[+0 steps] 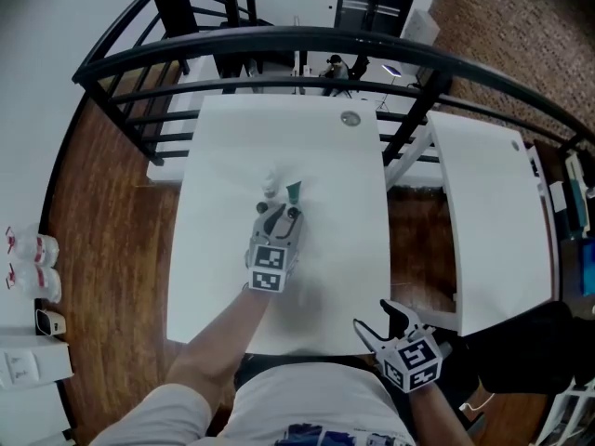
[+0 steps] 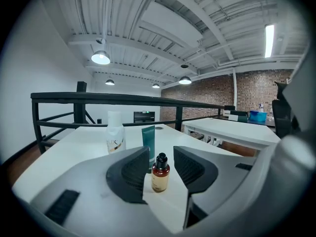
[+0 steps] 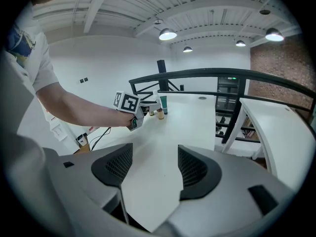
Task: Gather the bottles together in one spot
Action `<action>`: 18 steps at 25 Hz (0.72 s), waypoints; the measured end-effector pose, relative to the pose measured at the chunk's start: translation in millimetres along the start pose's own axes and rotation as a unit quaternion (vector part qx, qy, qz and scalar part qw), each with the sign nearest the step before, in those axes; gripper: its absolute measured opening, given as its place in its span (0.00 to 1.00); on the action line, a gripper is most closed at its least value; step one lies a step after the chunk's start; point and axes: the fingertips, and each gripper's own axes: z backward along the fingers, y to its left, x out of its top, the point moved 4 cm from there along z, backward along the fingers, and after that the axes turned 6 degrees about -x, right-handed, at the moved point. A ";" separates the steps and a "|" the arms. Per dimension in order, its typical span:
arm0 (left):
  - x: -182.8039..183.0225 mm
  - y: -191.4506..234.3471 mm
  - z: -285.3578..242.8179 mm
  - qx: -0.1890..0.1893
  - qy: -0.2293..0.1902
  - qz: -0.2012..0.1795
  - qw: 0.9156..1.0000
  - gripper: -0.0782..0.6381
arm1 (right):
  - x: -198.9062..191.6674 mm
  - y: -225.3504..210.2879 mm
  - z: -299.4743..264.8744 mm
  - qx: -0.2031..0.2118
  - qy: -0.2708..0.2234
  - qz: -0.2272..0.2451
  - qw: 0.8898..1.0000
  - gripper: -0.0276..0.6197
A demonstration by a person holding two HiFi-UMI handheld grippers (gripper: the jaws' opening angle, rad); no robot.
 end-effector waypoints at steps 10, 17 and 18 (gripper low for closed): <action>31.8 -20.7 150.9 -0.034 -0.006 0.049 0.998 0.33 | 31.8 59.0 -2.3 0.008 -0.058 0.004 0.998 0.53; 26.8 -15.0 278.7 -0.063 0.046 0.079 0.994 0.33 | 49.6 125.9 1.9 0.010 -0.092 -0.004 0.996 0.53; 25.4 -15.3 294.3 -0.066 0.053 0.078 0.993 0.33 | 50.2 134.2 4.2 0.005 -0.098 -0.007 0.995 0.53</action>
